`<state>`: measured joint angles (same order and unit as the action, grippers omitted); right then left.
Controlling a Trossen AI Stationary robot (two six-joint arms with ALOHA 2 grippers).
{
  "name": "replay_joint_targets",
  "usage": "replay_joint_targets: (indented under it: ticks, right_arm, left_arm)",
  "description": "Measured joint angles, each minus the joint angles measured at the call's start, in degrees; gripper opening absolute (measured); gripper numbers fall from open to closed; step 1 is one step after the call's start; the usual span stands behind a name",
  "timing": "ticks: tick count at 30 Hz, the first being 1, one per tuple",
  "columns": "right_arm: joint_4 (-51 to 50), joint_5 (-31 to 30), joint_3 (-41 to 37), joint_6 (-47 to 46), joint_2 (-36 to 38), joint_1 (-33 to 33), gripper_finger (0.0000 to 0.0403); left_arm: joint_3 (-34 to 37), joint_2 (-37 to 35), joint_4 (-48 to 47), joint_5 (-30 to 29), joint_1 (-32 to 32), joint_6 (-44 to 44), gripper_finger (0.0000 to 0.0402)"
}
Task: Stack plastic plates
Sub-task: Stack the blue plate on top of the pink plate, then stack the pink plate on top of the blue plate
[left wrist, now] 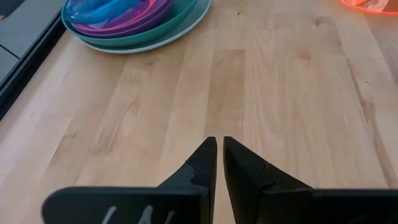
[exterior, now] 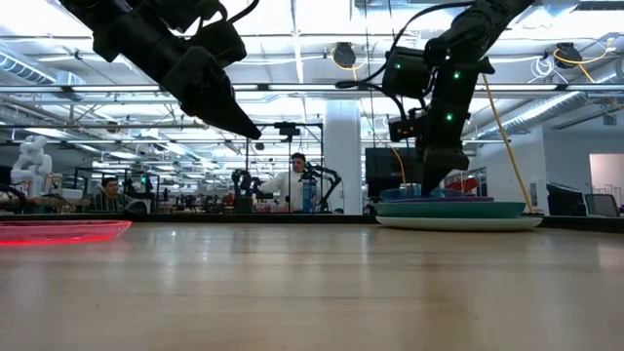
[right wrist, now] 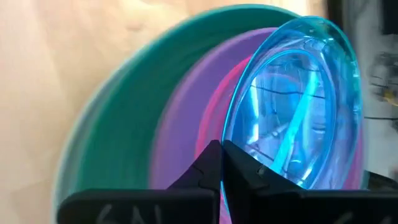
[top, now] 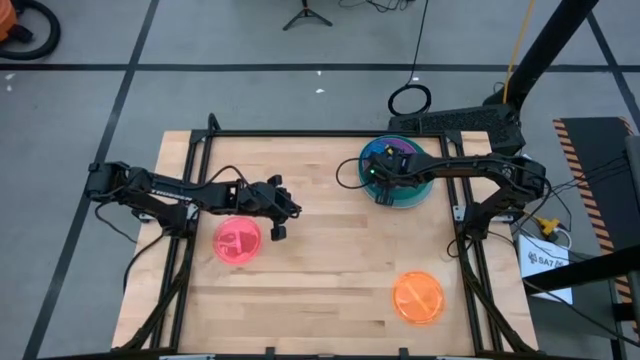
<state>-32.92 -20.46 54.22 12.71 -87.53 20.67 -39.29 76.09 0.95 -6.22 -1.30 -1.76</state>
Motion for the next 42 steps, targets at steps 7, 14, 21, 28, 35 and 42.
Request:
replay_joint_targets:
  ticks: [7,14,21,28,35,42]
  right_arm:
    - [-0.52,2.81,-0.02,-3.39,-0.01,0.13,0.0043]
    - [-0.53,2.81,-0.02,-6.46,-0.02,0.14,0.0105]
    - [-0.75,2.71,-0.02,-7.58,-0.02,0.14,0.0147]
    - [-1.86,2.64,-0.02,-9.05,0.14,0.12,0.0155]
    - [-3.23,2.65,-0.02,-11.31,3.84,-0.24,0.0155]
    - [0.56,2.6,0.0,-12.71,10.74,-2.55,0.0155]
  left_arm:
    - [0.0,0.0,0.02,0.02,0.0,0.5,0.0035]
    - [0.0,0.0,-0.02,0.02,0.0,0.83,0.0035]
    - [0.0,0.0,-2.42,-0.13,-0.17,2.39,0.0035]
    - [0.0,0.0,-7.43,-2.46,-0.28,6.61,0.0035]
    - [0.0,0.0,-15.68,-2.9,-0.28,15.46,0.0035]
    - [0.0,0.0,-28.52,-2.93,-0.28,28.99,0.0035]
